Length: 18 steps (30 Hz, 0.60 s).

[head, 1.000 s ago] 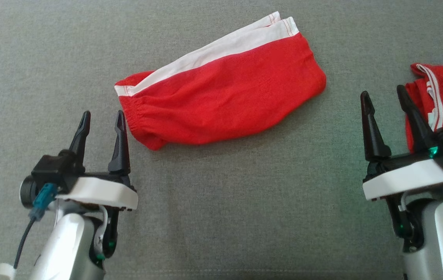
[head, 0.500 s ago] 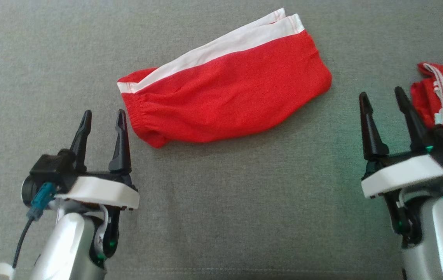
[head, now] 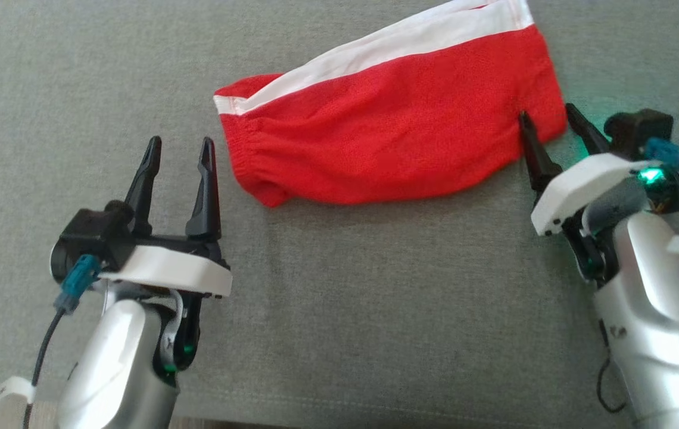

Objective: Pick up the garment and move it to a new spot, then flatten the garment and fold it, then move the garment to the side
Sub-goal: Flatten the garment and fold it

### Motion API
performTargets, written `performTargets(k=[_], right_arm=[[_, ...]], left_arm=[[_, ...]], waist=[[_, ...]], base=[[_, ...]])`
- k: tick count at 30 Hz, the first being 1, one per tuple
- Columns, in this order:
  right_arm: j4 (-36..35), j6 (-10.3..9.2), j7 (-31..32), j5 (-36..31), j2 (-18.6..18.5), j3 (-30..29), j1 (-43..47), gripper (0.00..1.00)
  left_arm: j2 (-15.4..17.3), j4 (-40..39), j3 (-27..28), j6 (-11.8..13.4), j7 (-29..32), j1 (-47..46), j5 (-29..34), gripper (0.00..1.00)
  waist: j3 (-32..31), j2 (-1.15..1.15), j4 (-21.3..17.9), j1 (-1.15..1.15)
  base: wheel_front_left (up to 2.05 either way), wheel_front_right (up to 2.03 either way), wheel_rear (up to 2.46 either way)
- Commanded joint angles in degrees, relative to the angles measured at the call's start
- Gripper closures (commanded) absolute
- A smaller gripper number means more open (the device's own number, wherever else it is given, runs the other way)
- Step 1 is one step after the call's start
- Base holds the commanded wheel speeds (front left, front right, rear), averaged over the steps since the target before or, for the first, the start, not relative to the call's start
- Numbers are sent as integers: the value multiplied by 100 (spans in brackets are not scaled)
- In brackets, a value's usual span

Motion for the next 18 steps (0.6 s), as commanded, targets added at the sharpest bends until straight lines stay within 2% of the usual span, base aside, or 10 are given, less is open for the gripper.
performTargets(k=[1, 6, 7, 8, 9, 18], right_arm=[[-100, 37, -14, 12, 58, 105, -146, 0], [679, 37, 76, 79, 172, 186, -567, 0], [782, 37, 101, 119, 194, 215, -624, 10], [871, 37, 121, 177, 212, 246, -673, 34], [968, 37, 177, 249, 227, 271, -714, 99], [1011, 37, -166, 585, 202, 568, -706, 100]], left_arm=[[69, -163, 186, 5, -56, -187, 54, 0], [-20, -106, 249, -36, -71, -231, 53, 0], [-34, -105, 260, -42, -72, -230, 60, 0], [-47, -114, 272, -48, -73, -232, 74, 0], [-62, -128, 286, -56, -74, -233, 87, 0], [-145, -159, 434, -116, -76, -141, 224, 0]], waist=[[51, 0, 63, 0], [82, 0, 153, 0], [85, 0, 162, 0], [86, 0, 171, 0], [86, 0, 179, 0], [-38, 0, 119, 0]], base=[[0, 0, 0], [0, 0, 0], [0, 0, 0], [0, 0, 0], [0, 0, 0], [0, 0, 0]])
